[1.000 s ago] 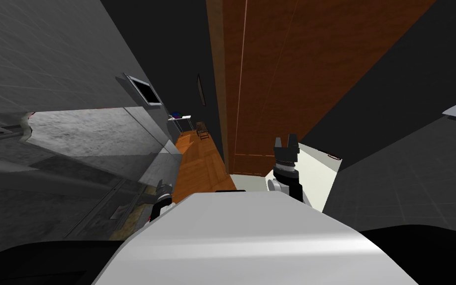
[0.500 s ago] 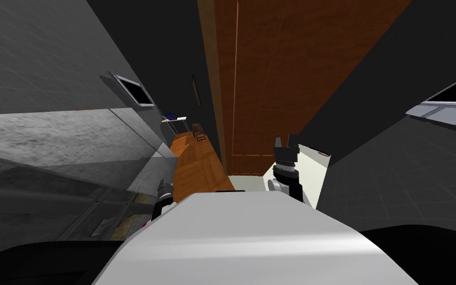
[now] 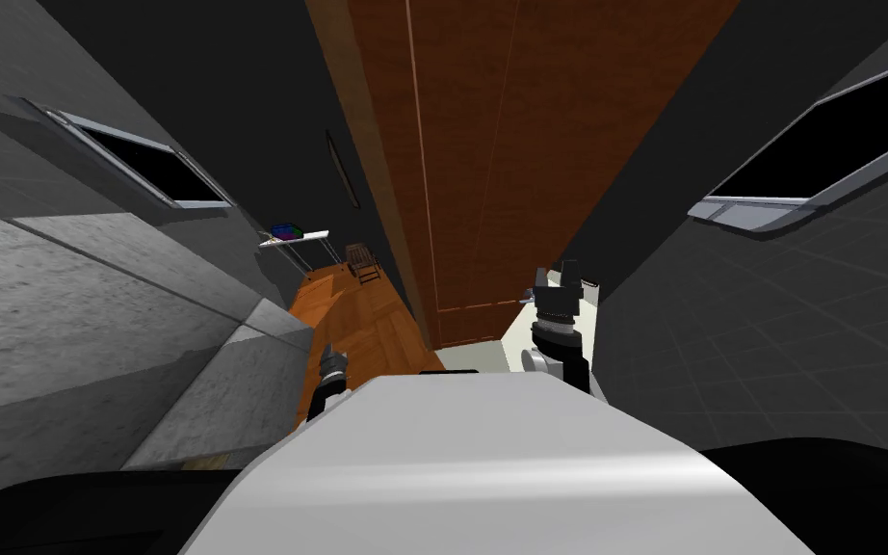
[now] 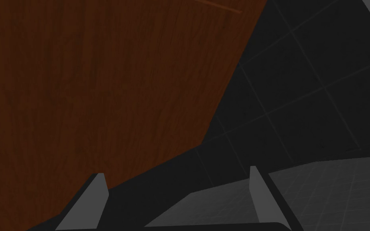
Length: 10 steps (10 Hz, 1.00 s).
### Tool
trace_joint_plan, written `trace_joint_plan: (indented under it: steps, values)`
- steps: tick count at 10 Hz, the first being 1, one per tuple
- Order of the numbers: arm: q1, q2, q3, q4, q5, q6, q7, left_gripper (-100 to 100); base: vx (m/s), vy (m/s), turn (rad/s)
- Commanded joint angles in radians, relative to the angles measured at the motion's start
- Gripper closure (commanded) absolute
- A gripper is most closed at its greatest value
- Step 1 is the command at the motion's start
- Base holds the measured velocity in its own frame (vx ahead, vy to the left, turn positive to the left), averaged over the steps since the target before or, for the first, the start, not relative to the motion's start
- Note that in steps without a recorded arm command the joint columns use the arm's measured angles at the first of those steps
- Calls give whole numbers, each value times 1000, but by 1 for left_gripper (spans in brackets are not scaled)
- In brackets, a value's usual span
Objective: Push the door open
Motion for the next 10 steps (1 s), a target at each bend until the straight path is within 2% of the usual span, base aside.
trace_joint_plan:
  steps: [1,4,7,9,10]
  values:
    - [-13,-2,-23,11,0,-5,-6,-100,178,-26,-320]
    - [-29,-6,-70,22,1,-16,-14,-100,189,-16,-333]
    - [-42,-10,-108,32,2,-25,-21,-100,153,-23,-265]
    - [-55,-14,-146,41,3,-34,-28,-100,172,-16,-388]
    - [-62,-16,-167,46,3,-39,-32,-100,52,10,-187]
